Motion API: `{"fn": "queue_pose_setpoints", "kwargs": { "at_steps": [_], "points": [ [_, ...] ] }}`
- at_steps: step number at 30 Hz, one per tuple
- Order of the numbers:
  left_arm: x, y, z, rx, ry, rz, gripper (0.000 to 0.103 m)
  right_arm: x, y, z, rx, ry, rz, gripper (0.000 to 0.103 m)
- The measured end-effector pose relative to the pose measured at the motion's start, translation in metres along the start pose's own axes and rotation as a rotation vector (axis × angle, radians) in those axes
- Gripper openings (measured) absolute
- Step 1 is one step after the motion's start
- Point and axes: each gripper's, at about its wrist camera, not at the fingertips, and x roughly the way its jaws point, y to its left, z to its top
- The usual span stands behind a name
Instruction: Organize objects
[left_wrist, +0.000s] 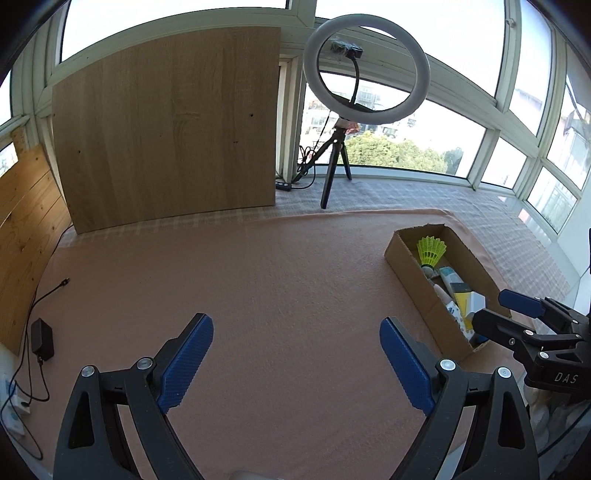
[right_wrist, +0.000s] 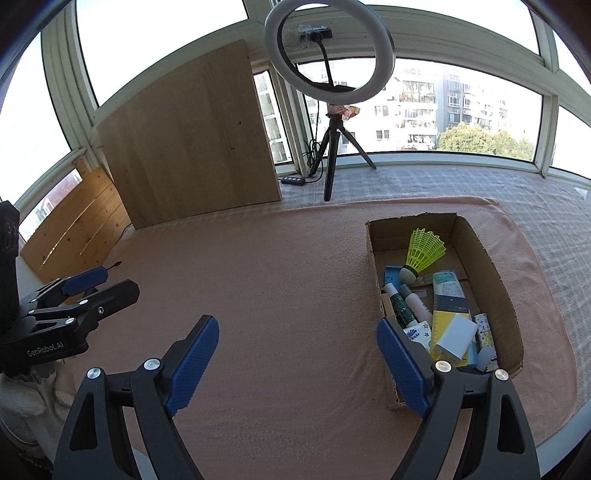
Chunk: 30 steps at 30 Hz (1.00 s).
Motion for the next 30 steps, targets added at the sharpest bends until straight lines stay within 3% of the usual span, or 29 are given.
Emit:
{"fn": "queue_pose_setpoints", "kwargs": {
  "at_steps": [15, 30],
  "points": [
    [-0.033, 0.063, -0.049, -0.073, 0.038, 0.059, 0.094, 0.012, 0.073, -0.020, -0.099, -0.007, -0.022, 0.085],
    [-0.045, 0.106, -0.067, -0.114, 0.047, 0.101, 0.094, 0.021, 0.108, -0.035, -0.122, -0.007, -0.045, 0.085]
  ]
}}
